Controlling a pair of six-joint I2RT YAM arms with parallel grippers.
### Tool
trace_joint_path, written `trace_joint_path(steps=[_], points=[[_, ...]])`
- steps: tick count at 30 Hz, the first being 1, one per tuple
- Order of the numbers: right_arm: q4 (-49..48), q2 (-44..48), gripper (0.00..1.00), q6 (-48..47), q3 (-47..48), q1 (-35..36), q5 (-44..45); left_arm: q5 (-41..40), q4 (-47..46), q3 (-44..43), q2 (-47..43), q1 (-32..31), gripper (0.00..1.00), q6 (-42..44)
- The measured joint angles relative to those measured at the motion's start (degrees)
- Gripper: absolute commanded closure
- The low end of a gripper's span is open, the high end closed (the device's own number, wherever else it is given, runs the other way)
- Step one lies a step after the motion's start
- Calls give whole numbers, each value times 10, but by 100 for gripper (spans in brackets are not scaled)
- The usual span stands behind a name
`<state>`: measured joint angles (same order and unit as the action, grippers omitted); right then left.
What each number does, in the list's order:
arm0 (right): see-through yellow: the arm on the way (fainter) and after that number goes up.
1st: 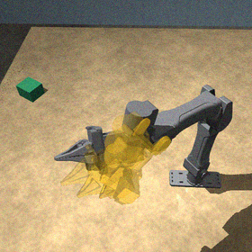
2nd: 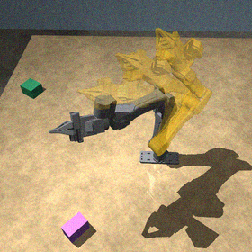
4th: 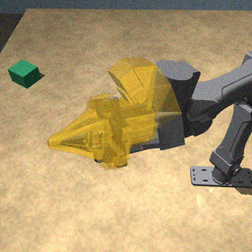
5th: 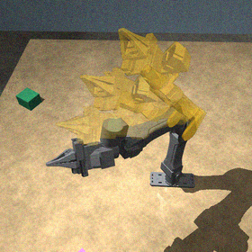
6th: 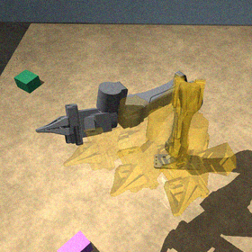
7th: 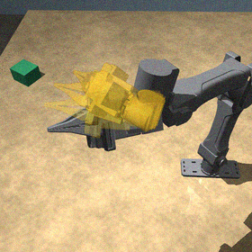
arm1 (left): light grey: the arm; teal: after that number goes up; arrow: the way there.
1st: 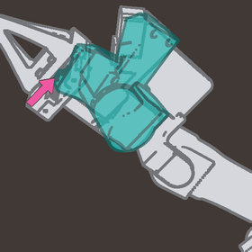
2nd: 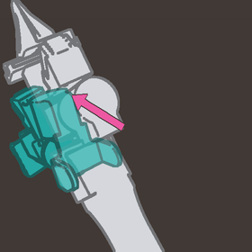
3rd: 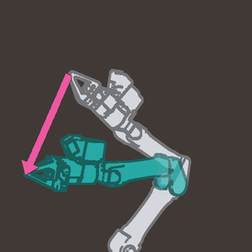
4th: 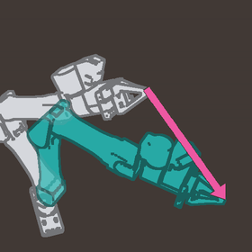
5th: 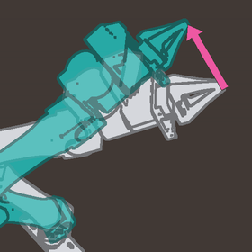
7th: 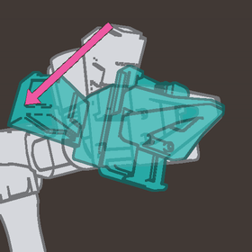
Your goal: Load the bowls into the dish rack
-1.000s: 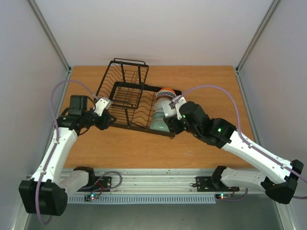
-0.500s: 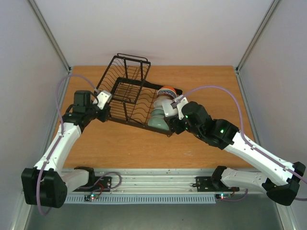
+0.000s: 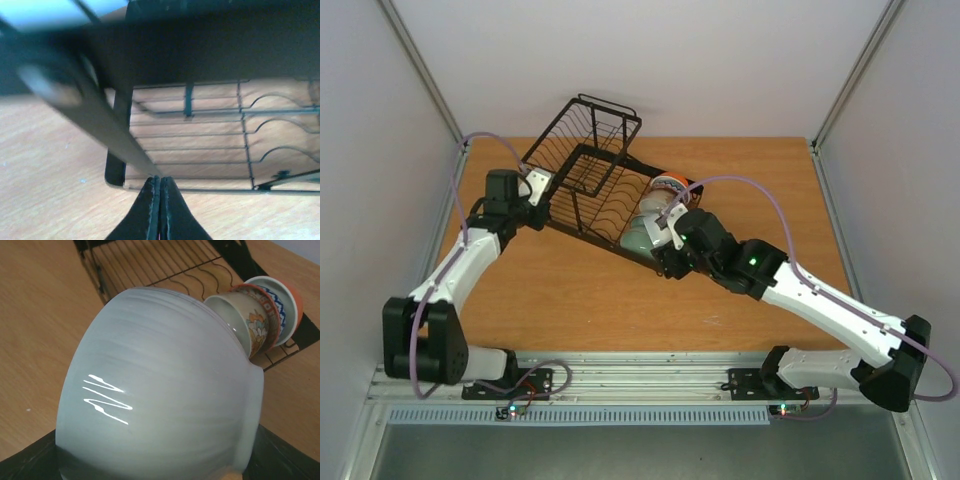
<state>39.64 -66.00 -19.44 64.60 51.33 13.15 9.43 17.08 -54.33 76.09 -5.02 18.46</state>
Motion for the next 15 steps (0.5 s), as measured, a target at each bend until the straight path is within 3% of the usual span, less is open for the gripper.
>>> trace_joint_path(steps=[4,15], points=[[-10,-36,99,-23,10,0,0,-33,-24,-20,59,1,100,-10],[-35,-80,99,-68,42,-14,-6,-94,-53,-71,120,5,99,-22]])
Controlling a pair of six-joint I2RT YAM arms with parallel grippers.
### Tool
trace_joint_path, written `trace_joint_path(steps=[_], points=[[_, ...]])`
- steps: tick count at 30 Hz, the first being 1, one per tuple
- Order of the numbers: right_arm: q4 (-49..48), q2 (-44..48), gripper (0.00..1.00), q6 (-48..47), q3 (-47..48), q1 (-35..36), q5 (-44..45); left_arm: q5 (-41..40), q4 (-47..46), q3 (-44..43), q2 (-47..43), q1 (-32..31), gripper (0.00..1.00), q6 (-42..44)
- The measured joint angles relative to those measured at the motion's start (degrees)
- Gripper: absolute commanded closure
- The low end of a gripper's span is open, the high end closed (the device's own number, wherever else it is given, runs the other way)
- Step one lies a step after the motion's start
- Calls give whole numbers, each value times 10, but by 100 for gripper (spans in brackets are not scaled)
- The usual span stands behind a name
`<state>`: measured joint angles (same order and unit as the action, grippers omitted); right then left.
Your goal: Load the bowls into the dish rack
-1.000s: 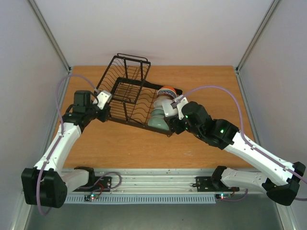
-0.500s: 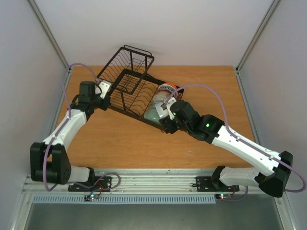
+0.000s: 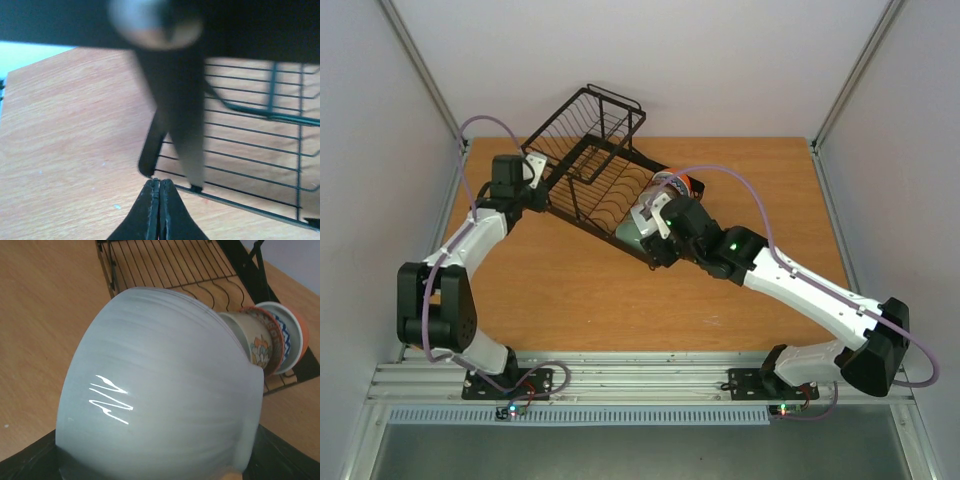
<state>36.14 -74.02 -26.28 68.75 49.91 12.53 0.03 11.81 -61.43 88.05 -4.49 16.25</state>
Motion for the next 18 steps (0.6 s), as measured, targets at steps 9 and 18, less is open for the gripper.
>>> trace_joint_path(steps=[9,18], points=[[-51,-52,99,-50,15,-2,8,-35,-14,-36,43,58,99,-19],[-110,-119,98,-101,26,-19,14,-31,16,9,36,103,100,-27]])
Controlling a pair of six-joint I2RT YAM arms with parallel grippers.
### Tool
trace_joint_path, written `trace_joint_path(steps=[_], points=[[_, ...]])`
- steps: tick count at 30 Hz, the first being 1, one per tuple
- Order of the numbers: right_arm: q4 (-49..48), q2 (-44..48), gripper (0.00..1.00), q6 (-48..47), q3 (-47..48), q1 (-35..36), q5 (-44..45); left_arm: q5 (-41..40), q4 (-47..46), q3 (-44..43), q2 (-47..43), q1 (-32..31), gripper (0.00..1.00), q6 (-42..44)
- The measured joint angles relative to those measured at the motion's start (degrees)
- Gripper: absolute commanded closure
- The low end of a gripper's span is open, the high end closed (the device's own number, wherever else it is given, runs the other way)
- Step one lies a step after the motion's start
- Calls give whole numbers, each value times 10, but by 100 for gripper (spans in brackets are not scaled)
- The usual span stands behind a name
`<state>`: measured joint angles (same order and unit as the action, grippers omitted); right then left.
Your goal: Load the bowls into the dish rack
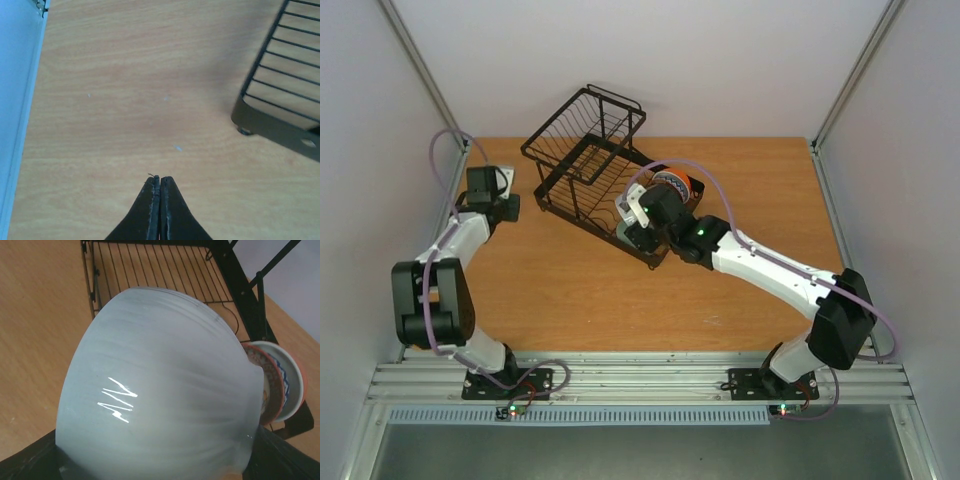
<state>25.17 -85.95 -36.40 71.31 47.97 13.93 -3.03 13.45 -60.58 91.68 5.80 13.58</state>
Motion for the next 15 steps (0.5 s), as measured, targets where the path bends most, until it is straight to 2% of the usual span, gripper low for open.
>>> trace_joint_path(steps=[8,15], points=[[-33,-57,99,-33,42,-8,3,49,-37,113,-122,14,100,-8],[-42,-103,99,-56,52,-8,7,78,-82,193,-164,22,99,-14]])
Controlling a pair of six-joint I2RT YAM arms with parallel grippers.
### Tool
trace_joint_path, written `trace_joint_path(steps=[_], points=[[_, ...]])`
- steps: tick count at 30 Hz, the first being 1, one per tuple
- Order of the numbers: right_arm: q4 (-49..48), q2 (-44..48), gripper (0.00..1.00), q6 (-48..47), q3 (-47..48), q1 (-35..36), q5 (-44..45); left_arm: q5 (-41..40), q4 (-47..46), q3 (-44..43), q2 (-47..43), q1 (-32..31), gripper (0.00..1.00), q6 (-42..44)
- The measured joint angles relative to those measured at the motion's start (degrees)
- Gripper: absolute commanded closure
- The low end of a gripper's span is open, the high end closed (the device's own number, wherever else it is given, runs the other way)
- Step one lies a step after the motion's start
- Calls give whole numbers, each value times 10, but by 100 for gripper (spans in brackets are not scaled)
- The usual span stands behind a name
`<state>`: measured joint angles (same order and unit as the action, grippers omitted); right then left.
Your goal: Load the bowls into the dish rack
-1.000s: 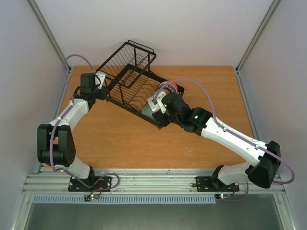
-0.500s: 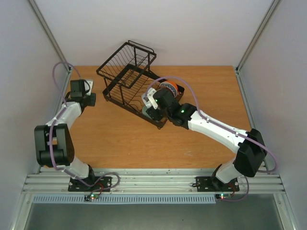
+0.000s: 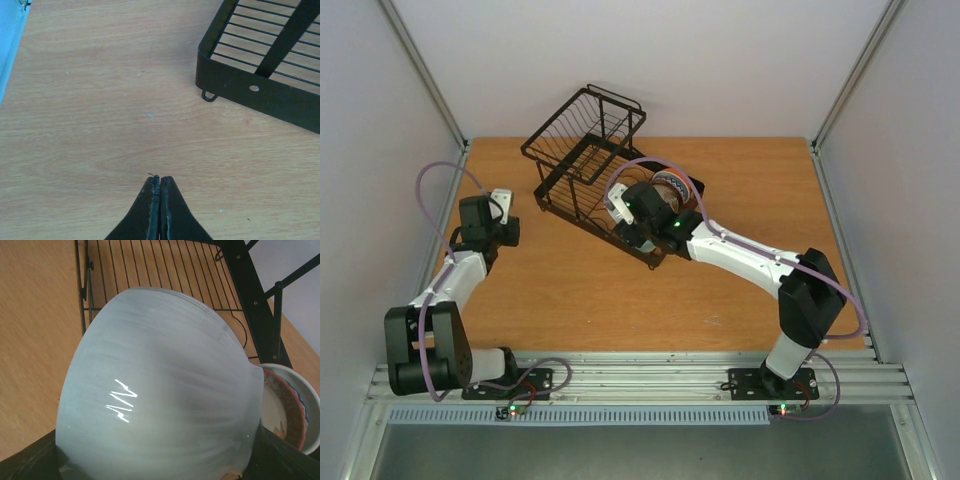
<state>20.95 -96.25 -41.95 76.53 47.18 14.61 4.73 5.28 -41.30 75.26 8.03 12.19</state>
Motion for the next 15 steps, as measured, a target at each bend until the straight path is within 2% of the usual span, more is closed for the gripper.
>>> trace_joint_path(steps=[6,15], points=[[-10,-34,98,-22,22,0,4,10,-28,19,-8,0,99,-5],[-14,-37,99,-25,31,0,-18,14,-43,19,-10,0,99,-11]])
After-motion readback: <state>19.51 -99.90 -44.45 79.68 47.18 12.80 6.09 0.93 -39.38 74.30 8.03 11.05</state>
